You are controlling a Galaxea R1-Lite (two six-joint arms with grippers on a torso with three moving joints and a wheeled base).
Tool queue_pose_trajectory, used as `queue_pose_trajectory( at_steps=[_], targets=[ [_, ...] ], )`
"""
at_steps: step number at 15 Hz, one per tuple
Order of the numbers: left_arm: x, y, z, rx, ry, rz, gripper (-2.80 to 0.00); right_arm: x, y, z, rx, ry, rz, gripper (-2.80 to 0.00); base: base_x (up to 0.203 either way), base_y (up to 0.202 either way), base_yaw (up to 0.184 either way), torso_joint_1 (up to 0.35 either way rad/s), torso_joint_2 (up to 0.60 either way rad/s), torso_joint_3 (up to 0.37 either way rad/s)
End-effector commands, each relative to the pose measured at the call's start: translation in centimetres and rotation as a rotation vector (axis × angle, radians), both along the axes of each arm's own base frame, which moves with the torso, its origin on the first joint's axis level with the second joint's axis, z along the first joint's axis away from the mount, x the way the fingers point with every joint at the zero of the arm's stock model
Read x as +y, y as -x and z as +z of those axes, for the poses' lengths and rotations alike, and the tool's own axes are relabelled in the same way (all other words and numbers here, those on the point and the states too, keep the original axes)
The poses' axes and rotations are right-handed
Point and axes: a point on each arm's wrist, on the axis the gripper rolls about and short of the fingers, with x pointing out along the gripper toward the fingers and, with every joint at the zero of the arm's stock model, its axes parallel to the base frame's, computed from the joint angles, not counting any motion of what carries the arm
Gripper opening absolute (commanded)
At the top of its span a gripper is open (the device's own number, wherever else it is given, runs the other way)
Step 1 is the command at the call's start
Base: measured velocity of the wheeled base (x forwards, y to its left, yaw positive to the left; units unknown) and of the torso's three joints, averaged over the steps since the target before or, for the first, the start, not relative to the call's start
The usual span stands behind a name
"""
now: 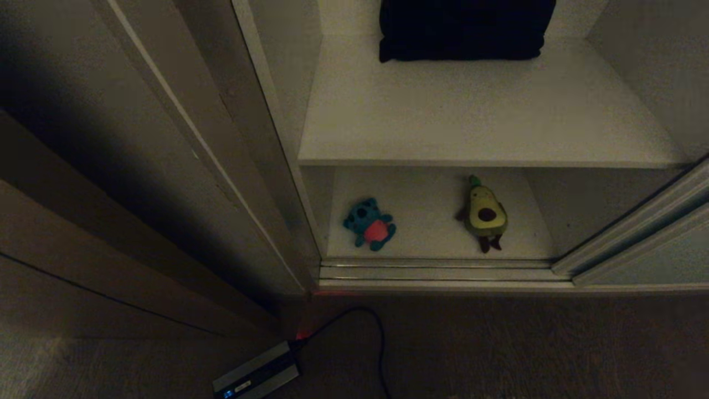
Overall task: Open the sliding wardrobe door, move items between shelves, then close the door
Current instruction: Close the door
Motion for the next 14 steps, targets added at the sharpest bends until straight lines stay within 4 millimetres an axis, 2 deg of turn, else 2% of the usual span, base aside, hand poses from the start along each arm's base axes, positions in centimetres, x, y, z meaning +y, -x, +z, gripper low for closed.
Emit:
queue_pose_trajectory(
  at_steps=[1,4,14],
  targets=[
    [0.0,0.01,0.0,-0.002,0.0,0.001,-2.8,0.0,-0.05,-0.09,0.007,0.0,0.001,-2.8,0.0,0.0,0.0,0.01,0.0,0.198],
    [0.0,0.02,-0.01,-0.003,0.0,0.001,-2.8,0.0,-0.07,-0.12,0.009,0.0,0.001,-2.8,0.0,0.0,0.0,0.002,0.01,0.195],
    [0.0,0.0,-0.05,0.0,0.0,0.001,-2.8,0.0,-0.05,-0.08,0.007,0.0,0.001,-2.8,0.0,0.0,0.0,0.001,0.0,0.015]
  ],
)
